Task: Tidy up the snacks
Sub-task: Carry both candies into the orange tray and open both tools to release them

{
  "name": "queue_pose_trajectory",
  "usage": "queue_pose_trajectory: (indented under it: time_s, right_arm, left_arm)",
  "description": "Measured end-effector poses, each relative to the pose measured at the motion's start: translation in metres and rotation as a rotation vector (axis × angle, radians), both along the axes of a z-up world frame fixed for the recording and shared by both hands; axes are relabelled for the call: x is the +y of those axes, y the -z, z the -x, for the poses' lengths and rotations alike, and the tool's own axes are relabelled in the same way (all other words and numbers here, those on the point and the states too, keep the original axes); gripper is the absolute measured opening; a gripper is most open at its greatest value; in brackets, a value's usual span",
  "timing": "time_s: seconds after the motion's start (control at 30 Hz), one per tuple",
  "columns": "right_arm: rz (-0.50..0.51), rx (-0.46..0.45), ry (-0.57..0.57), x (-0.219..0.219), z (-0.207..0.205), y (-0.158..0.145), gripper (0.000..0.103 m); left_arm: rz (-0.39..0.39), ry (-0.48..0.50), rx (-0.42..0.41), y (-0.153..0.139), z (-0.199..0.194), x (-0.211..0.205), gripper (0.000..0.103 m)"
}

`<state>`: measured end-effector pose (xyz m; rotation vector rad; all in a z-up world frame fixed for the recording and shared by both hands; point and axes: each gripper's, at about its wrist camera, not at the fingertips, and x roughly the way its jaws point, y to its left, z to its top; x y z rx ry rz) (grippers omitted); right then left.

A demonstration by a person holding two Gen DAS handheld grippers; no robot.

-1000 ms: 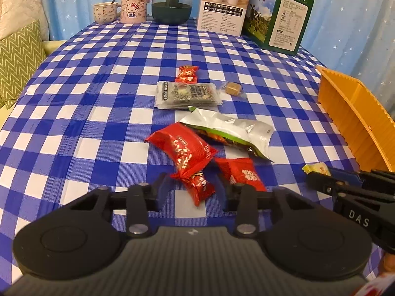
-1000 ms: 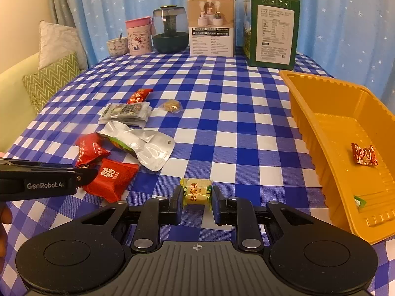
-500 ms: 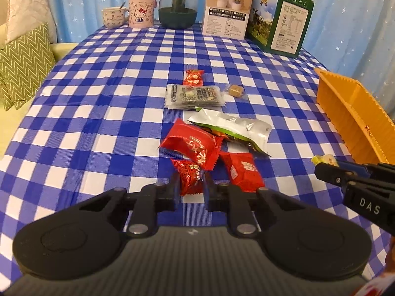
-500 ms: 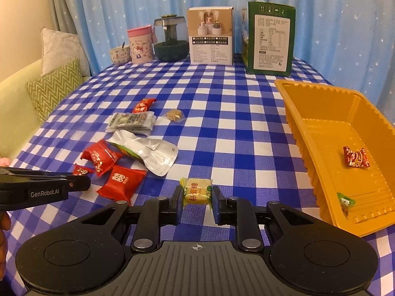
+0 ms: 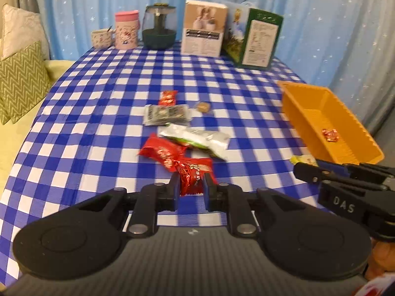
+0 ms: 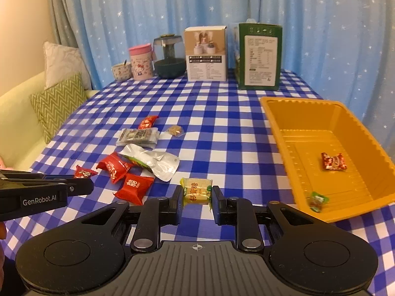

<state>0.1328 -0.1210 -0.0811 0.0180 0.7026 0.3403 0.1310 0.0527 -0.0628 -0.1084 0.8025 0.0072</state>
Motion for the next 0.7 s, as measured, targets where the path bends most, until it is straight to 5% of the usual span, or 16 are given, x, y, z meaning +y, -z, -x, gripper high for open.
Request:
queue_pose_trajectory:
  time_s: [0.7]
  right_arm:
    - [-0.031, -0.058, 0.174, -0.087, 0.026, -0.043, 0.024]
  left_arm:
    - [0.005, 0.166, -0.068, -0.039, 0.004, -0.092, 0.016]
